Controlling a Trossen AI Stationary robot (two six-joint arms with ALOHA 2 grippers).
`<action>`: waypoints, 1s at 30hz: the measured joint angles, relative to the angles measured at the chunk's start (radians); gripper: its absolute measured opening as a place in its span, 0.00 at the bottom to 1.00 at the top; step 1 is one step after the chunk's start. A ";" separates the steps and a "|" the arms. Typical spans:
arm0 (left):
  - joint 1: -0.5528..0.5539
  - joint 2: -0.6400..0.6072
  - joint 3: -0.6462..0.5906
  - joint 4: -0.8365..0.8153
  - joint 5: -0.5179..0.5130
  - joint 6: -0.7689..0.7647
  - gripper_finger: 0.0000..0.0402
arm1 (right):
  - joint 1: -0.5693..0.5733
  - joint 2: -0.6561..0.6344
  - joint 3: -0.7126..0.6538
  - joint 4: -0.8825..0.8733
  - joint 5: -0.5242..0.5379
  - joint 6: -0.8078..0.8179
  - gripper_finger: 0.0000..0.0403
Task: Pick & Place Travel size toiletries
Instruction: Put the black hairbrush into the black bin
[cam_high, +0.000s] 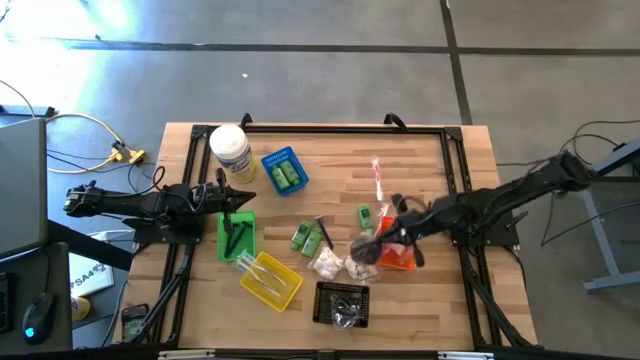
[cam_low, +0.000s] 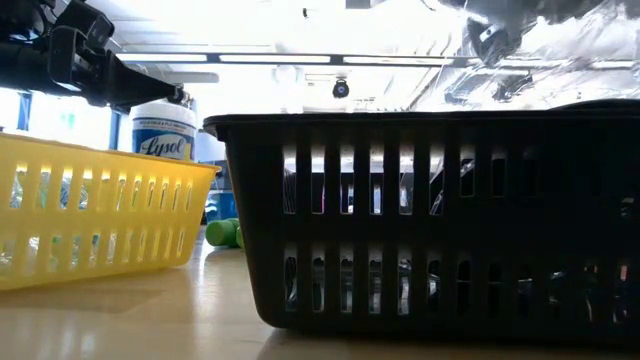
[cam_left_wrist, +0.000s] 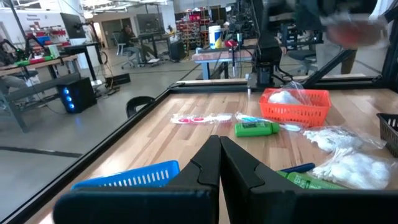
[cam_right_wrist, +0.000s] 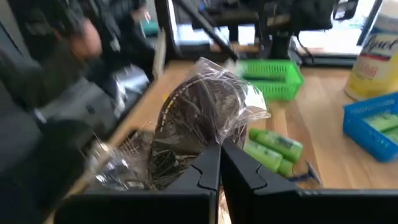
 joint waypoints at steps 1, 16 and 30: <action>0.000 0.000 0.000 0.000 0.000 0.000 0.00 | 0.026 0.037 0.012 -0.005 0.038 -0.012 0.01; 0.000 0.000 0.000 -0.008 -0.001 -0.002 0.00 | 0.217 0.483 0.292 -0.180 0.229 -0.064 0.01; 0.000 0.000 0.000 -0.008 -0.006 -0.029 0.00 | 0.236 0.652 0.326 -0.177 0.244 -0.011 0.01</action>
